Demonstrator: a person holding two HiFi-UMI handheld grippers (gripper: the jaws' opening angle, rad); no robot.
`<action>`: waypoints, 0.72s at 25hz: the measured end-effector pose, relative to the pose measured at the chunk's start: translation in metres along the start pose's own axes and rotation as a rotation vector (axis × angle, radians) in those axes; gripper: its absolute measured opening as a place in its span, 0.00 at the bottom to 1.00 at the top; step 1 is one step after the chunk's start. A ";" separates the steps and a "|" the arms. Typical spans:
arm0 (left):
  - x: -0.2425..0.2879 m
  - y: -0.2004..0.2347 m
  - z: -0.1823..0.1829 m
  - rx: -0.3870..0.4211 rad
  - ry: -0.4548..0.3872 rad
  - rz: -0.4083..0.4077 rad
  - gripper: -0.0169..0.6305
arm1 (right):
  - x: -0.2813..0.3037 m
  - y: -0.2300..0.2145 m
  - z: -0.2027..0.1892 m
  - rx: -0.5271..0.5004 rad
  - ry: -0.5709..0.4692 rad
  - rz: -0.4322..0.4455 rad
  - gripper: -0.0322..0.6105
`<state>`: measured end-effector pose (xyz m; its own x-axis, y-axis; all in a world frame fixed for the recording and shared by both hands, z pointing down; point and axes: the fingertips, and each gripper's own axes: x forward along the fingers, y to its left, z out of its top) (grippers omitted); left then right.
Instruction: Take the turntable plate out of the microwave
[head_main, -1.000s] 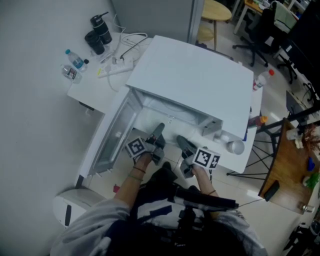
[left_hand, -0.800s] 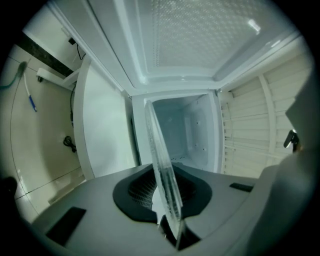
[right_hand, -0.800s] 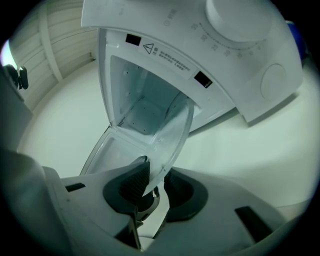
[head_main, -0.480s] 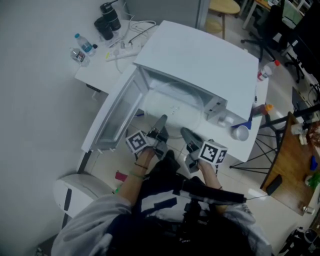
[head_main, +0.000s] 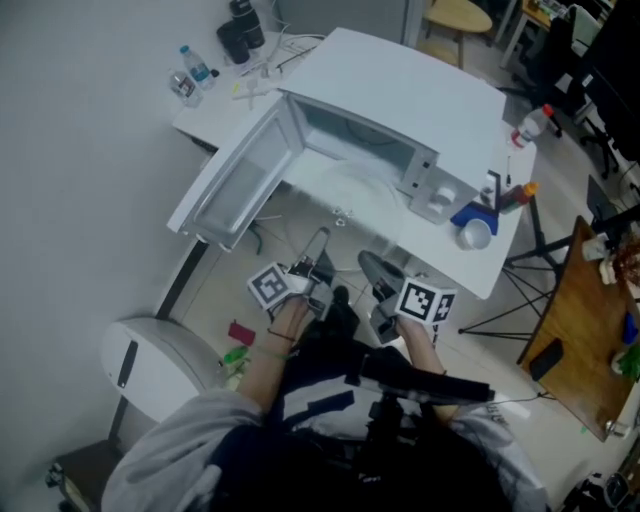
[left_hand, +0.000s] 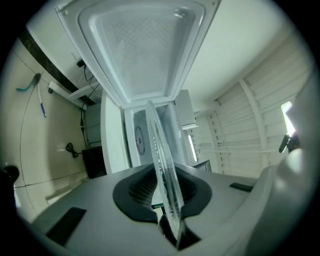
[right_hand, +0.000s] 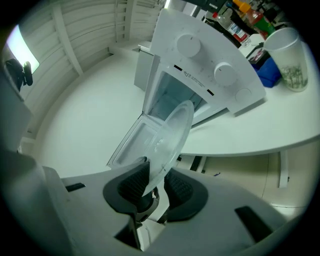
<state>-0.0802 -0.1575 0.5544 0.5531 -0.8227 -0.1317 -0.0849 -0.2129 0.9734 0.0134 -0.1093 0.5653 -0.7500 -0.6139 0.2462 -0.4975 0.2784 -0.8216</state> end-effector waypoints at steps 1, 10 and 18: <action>-0.009 -0.005 -0.006 0.003 -0.012 0.001 0.07 | -0.008 0.006 -0.006 -0.003 0.003 0.013 0.21; -0.088 -0.048 -0.065 0.027 -0.114 -0.032 0.07 | -0.079 0.038 -0.065 -0.083 0.050 0.082 0.21; -0.146 -0.071 -0.066 0.086 -0.187 -0.011 0.07 | -0.091 0.073 -0.102 -0.109 0.091 0.163 0.21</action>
<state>-0.1002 0.0125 0.5166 0.3918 -0.9017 -0.1829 -0.1543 -0.2604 0.9531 0.0008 0.0424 0.5359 -0.8584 -0.4862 0.1638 -0.4067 0.4502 -0.7949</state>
